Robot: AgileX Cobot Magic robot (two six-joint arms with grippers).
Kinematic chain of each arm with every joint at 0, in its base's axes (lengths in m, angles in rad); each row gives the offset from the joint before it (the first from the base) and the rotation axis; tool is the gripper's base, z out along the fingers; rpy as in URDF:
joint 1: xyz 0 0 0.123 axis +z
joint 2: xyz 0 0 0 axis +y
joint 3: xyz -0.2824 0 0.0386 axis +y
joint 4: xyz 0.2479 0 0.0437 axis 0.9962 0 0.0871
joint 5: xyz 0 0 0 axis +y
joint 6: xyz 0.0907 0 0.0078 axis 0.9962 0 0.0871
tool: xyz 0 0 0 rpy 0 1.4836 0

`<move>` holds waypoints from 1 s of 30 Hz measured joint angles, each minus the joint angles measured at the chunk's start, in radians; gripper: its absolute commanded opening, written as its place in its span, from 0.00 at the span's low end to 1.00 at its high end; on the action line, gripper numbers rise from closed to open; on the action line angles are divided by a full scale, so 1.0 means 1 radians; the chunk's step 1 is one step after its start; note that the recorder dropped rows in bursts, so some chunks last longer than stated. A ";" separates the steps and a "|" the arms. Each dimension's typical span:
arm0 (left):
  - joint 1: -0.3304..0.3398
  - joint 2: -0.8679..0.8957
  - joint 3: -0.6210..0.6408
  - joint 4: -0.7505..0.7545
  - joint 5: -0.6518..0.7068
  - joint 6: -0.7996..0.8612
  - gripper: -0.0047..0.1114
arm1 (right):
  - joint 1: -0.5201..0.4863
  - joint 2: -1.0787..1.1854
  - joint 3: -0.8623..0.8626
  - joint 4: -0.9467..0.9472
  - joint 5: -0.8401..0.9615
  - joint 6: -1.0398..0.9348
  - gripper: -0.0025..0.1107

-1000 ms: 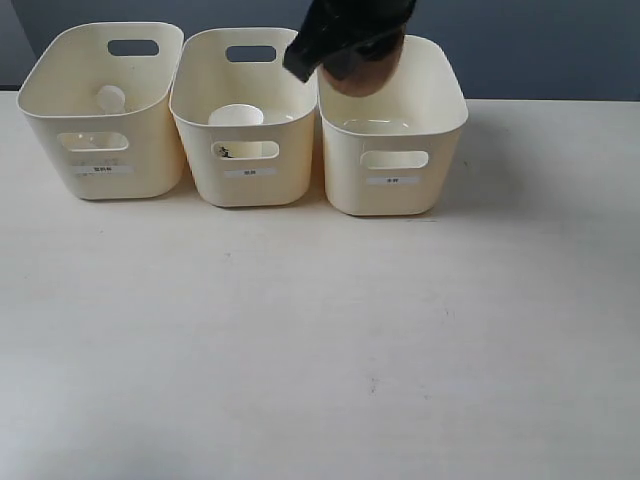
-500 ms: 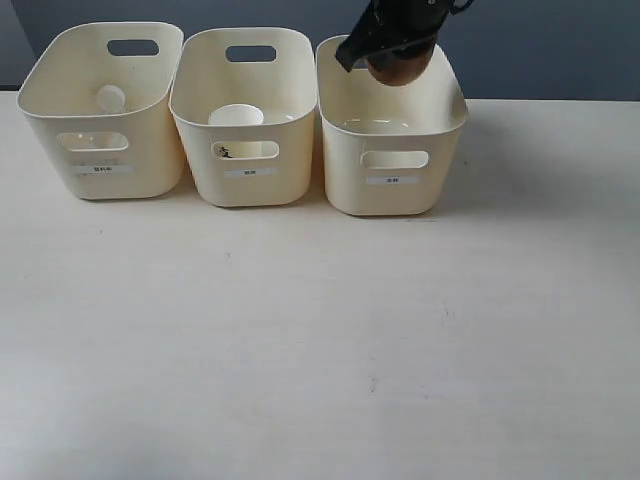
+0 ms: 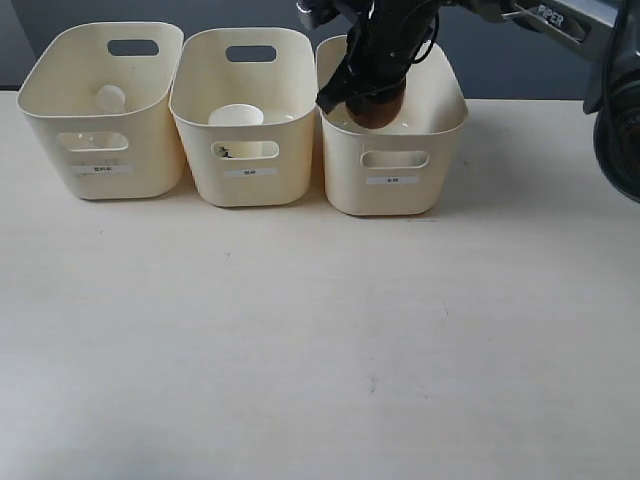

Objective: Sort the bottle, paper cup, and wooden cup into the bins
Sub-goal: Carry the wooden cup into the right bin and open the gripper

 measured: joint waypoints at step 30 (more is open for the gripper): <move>0.000 0.000 0.000 0.000 0.000 0.000 0.04 | 0.000 -0.084 -0.012 -0.072 0.017 0.158 0.24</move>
